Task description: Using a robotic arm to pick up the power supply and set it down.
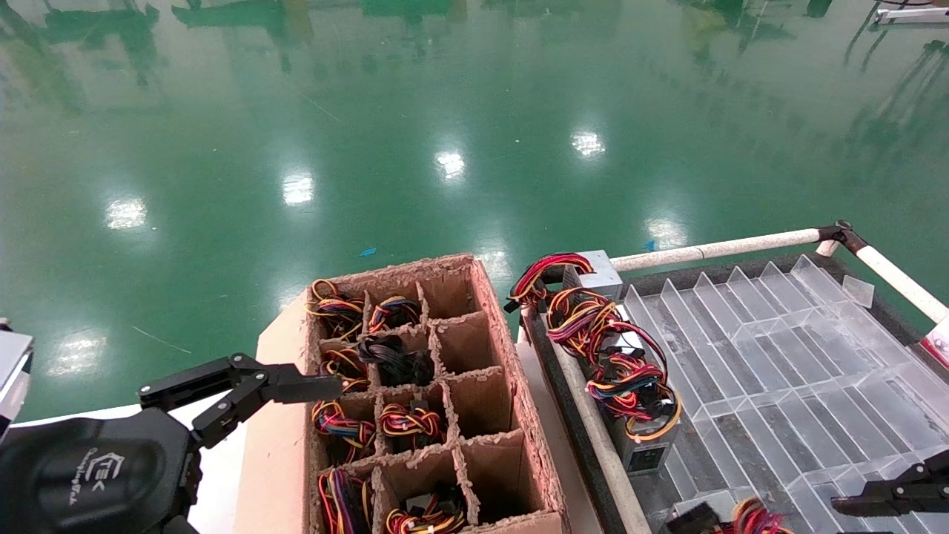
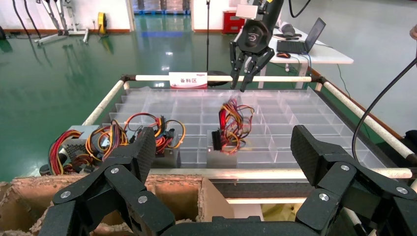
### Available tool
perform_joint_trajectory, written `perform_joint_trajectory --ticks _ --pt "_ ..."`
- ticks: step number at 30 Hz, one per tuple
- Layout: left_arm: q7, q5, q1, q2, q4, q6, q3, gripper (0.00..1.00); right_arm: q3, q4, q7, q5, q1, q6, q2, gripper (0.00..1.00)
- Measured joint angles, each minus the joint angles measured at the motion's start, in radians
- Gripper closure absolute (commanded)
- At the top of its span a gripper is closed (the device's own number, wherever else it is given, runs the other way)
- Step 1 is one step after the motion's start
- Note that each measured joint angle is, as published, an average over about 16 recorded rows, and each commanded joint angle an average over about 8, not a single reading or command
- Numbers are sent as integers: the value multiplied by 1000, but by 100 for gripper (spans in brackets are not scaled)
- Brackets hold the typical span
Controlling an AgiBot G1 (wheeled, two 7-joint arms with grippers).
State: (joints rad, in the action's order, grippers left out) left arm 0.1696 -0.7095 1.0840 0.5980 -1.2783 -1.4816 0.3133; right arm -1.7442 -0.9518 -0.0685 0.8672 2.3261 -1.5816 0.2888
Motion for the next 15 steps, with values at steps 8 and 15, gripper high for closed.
perform_joint_trajectory --ticks 8,15 --pt "0 0 0 0 0 0 0 0 25 8 -6 -96 -12 14 -4 0" --pt "0 0 0 0 1 0 0 0 113 4 -6 -158 -84 22 12 0"
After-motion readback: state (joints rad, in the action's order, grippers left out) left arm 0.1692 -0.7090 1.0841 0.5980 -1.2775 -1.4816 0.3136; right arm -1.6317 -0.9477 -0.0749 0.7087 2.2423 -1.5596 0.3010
